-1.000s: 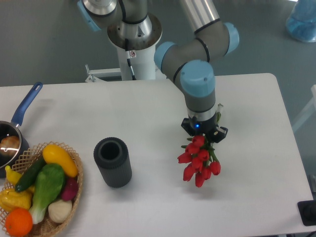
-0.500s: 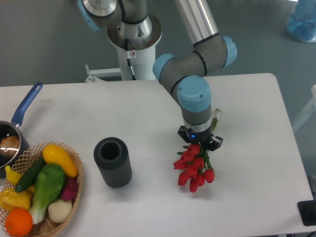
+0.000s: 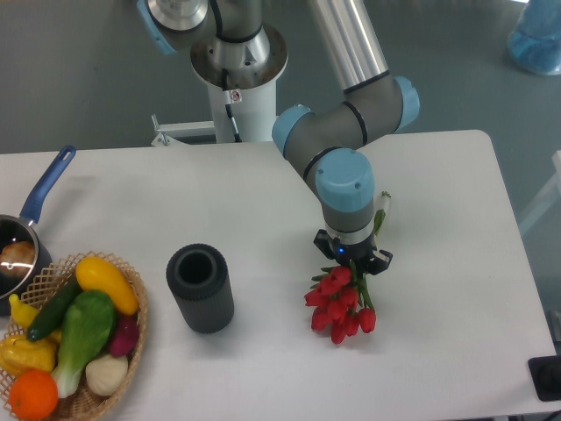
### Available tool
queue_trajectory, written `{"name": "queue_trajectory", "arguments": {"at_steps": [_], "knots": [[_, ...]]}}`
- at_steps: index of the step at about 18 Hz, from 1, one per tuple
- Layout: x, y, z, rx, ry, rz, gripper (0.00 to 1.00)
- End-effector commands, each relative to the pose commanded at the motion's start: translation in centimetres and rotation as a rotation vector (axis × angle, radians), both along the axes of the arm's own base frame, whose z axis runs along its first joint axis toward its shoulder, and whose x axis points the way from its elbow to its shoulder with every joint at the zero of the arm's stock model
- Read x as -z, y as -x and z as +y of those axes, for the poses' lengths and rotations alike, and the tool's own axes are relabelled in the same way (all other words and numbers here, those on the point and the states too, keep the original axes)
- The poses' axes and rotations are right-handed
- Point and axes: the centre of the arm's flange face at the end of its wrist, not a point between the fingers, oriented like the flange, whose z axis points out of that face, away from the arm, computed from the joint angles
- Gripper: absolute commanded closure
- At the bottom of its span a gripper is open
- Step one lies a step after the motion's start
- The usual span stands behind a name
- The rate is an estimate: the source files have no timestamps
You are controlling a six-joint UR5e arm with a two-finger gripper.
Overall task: Place the flowers on the table
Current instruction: 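Lower the held tulip bunch toward the table surface beside the vase, then set the tulips down on the table and open the gripper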
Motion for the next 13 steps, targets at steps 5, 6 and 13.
{"name": "queue_trajectory", "arguments": {"at_steps": [5,6,13], "knots": [[-0.85,0.37,0.27,0.0,-0.011,0.015,0.39],[-0.76,0.38,0.27,0.0,-0.01,0.014,0.36],[-0.68,0.4,0.29,0.0,-0.01,0.014,0.1]]}}
